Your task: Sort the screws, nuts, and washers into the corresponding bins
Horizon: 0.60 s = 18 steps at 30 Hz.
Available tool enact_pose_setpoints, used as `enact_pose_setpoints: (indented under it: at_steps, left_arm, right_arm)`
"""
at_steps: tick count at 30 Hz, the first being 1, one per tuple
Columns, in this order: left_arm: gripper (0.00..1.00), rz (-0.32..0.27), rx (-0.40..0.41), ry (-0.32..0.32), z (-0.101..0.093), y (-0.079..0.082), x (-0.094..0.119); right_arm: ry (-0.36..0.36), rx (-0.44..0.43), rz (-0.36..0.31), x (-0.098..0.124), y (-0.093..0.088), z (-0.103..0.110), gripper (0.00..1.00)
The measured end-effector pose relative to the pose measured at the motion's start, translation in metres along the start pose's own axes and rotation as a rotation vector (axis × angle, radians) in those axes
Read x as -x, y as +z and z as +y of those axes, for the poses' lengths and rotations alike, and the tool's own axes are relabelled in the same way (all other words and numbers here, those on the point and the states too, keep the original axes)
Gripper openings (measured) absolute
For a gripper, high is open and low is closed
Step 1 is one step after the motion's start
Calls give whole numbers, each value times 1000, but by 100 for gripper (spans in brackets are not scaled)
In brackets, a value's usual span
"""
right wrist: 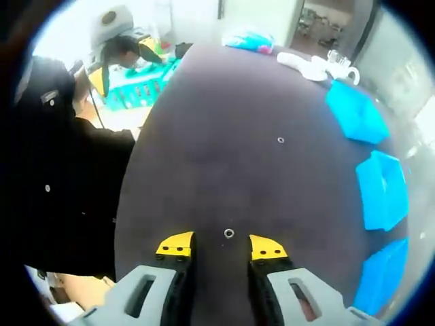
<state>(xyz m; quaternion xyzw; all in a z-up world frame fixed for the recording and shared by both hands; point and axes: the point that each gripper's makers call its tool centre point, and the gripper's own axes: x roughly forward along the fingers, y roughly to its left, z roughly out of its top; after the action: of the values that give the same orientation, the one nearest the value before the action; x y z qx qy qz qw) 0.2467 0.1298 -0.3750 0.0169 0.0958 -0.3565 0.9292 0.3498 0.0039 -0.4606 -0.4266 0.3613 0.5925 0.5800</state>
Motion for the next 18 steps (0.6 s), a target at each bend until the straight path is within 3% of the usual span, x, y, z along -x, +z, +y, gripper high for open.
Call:
enact_pose_setpoints:
  at_steps: [18]
  left_arm:
    - [39, 2, 20, 12, 1, -5, 3]
  right_arm:
    - [42, -22, 64, -10, -5, -9, 15]
